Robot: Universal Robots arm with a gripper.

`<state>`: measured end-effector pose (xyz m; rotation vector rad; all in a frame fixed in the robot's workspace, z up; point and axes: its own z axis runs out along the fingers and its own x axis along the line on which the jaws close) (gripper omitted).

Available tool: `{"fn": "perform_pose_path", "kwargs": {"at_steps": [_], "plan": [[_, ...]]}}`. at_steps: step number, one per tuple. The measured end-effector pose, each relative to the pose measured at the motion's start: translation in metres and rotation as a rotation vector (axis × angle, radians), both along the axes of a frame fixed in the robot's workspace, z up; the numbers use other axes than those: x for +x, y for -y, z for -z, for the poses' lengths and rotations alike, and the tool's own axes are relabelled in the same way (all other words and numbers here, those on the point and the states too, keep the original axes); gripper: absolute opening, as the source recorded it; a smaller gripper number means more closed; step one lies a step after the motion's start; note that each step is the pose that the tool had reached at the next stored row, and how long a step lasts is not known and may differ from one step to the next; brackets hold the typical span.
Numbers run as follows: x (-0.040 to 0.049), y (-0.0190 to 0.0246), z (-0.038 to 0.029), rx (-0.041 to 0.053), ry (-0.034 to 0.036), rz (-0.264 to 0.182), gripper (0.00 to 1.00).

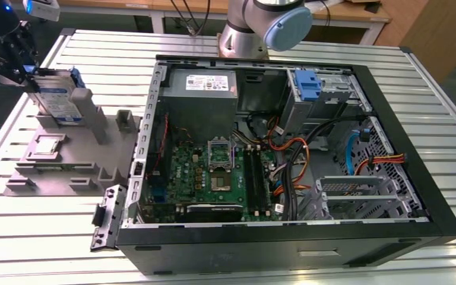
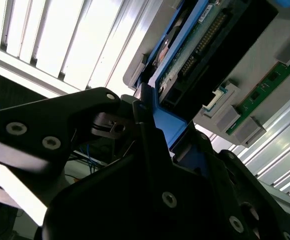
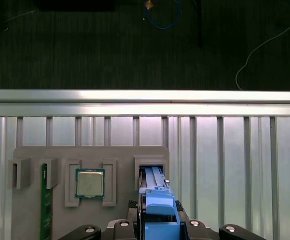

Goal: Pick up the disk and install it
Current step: 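Pick up the disk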

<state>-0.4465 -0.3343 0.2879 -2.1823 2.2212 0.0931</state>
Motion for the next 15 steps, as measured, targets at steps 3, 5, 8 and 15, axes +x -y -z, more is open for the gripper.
{"fn": "perform_pose_path", "kwargs": {"at_steps": [3, 5, 8, 15], "plan": [[0.0, 0.0, 0.0, 0.0, 0.0, 0.0, 0.37], [0.0, 0.0, -0.0001, 0.0001, 0.0003, 0.0, 0.37], [0.0, 0.0, -0.003, 0.0, 0.0001, 0.0, 0.37], [0.0, 0.0, -0.007, 0.0, 0.0, 0.0, 0.37]]}}
